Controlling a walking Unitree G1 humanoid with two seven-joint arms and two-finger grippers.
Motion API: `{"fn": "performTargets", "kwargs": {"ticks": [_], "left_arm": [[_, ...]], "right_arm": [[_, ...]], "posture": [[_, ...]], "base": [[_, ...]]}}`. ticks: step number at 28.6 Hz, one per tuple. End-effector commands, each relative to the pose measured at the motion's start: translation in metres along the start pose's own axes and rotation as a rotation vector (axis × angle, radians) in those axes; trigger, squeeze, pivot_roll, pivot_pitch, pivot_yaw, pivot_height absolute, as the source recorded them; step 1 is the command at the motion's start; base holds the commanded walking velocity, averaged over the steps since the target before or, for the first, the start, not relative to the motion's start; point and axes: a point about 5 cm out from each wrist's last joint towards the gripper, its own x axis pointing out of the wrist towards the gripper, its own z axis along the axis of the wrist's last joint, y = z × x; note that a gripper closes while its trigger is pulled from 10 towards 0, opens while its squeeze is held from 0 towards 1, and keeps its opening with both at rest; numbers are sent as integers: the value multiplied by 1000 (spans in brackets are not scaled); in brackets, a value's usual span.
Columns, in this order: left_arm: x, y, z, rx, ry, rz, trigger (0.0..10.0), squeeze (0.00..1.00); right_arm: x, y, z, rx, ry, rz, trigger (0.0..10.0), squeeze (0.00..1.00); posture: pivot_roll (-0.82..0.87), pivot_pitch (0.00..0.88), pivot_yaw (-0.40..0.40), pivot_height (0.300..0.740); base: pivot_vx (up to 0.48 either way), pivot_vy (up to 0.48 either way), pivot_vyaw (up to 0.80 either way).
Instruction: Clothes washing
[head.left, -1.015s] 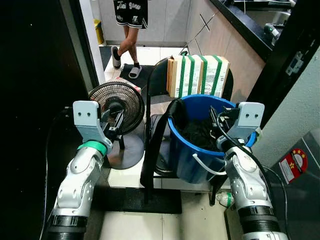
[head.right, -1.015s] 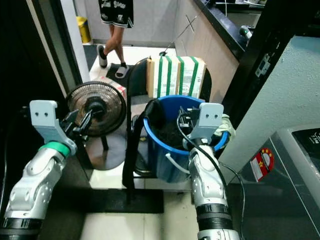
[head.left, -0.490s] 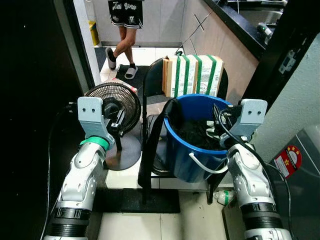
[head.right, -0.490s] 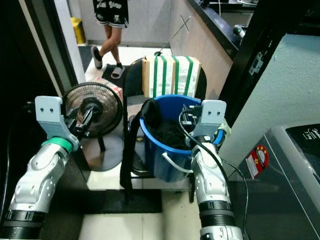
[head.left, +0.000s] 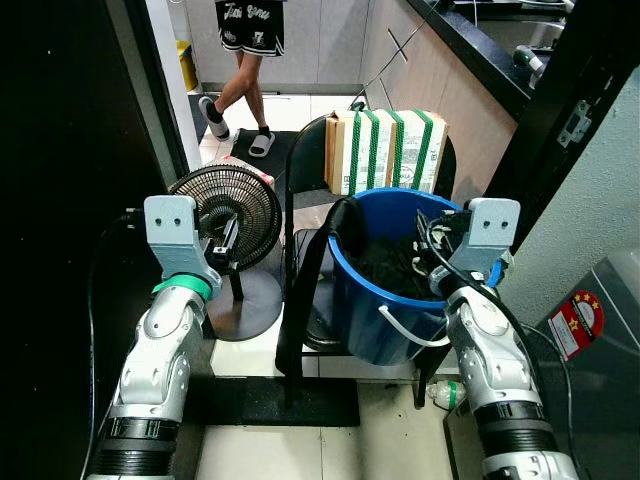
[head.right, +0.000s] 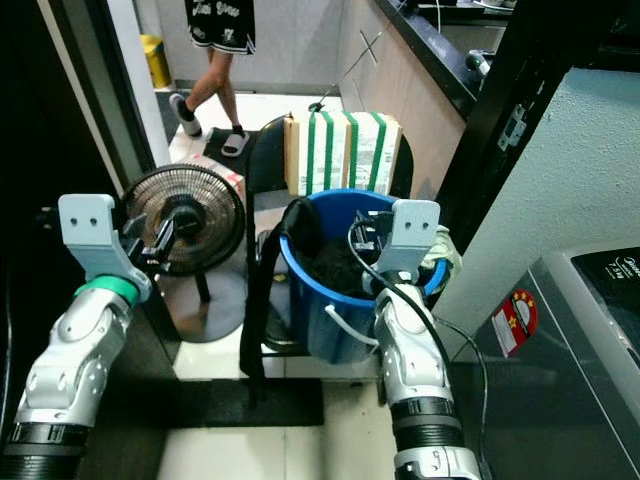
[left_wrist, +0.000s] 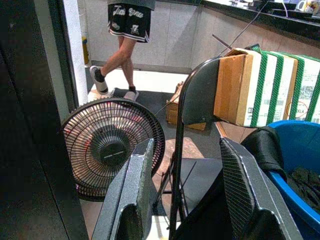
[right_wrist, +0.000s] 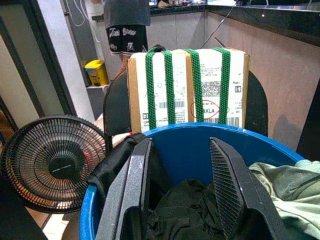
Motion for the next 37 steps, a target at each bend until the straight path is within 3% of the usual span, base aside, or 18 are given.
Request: {"fn": "performTargets", "kwargs": {"ticks": [1, 9, 24, 31, 37], "left_arm": [[-1, -1, -9, -9, 33, -10, 10000, 0], [0, -3, -9, -6, 37, -18, 10000, 0], [-4, 8, -6, 11, 28, 7, 10000, 0], [-6, 8, -7, 11, 35, 3, 10000, 0], [-6, 6, -9, 11, 52, -9, 10000, 0]], "right_arm": [[1, -1, -1, -7, 12, -12, 10000, 0], [-1, -7, 4, -18, 1, -21, 10000, 0], [-10, -1, -9, 14, 36, -4, 10000, 0], [-13, -2, -13, 11, 59, -9, 10000, 0], [-17, -3, -16, 13, 72, -7, 10000, 0]], "posture": [[55, 17, 45, 740], [63, 48, 48, 740], [86, 35, 45, 740], [83, 31, 49, 740], [84, 28, 51, 740]], "base": [[0, 0, 0], [37, 0, 0], [392, 0, 0], [394, 0, -704], [392, 0, 0]]}}
